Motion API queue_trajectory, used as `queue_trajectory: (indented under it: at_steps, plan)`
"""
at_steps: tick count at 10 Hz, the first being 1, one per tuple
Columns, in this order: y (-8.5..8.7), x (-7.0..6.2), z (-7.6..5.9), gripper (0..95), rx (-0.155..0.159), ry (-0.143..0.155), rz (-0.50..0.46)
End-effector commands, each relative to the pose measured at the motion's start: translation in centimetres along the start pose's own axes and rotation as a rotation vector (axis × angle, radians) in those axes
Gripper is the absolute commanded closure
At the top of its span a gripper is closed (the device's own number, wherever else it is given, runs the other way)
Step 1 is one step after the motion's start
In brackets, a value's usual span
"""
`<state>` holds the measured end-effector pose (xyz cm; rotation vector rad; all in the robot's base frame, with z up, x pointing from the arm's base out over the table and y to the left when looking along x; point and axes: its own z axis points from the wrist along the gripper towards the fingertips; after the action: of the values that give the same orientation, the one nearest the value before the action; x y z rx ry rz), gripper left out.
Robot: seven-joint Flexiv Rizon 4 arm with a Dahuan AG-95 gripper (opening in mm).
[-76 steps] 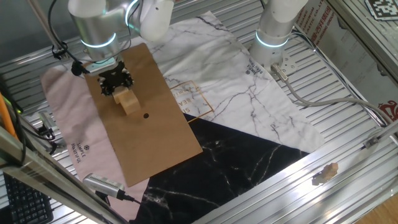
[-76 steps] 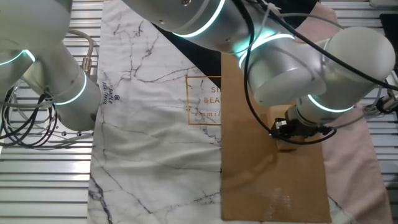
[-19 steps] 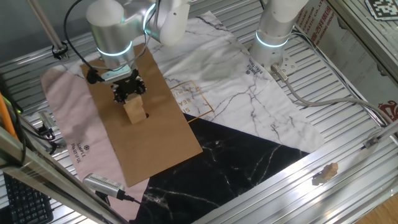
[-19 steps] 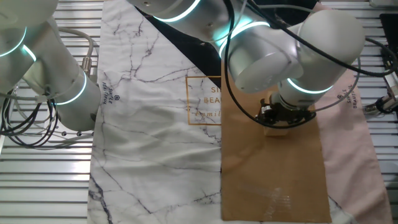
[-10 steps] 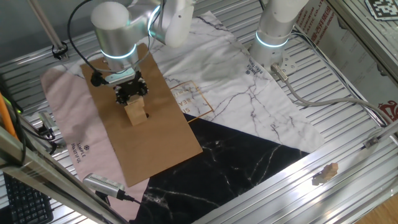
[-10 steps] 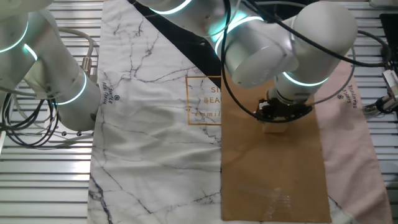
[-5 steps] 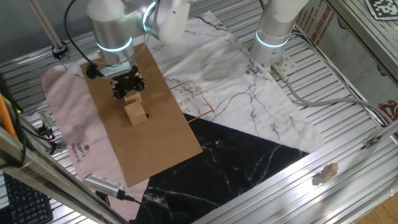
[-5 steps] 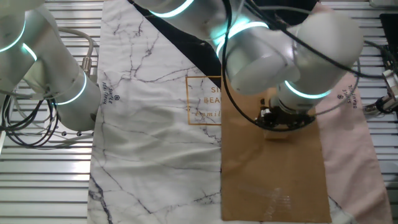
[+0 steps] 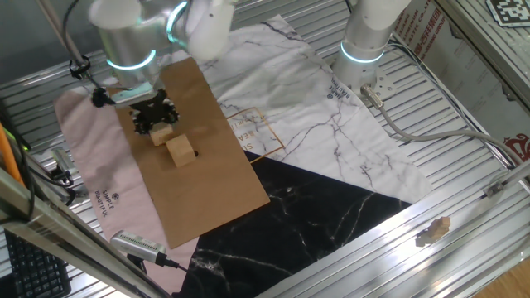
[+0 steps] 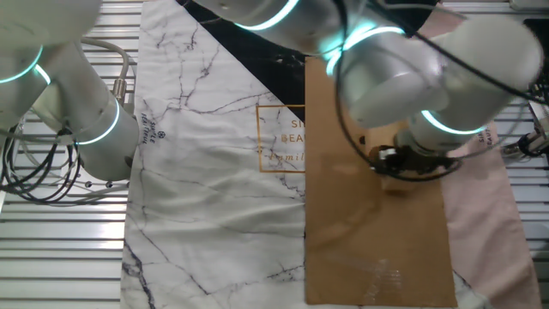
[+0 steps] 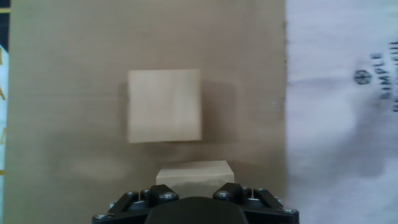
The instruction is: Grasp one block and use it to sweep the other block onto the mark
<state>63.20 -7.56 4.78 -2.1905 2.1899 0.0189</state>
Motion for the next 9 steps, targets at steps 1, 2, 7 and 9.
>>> queue_trajectory:
  at_steps: [1, 2, 7, 9]
  plan:
    - [-0.7, 0.6, -0.1, 95.0, -0.003, -0.012, -0.004]
    - [-0.9, 0.9, -0.1, 95.0, -0.004, -0.016, -0.007]
    - [-2.8, 0.6, 0.0, 95.0, -0.003, -0.020, -0.025]
    - [-3.7, 0.4, 0.0, 95.0, -0.009, -0.017, -0.023]
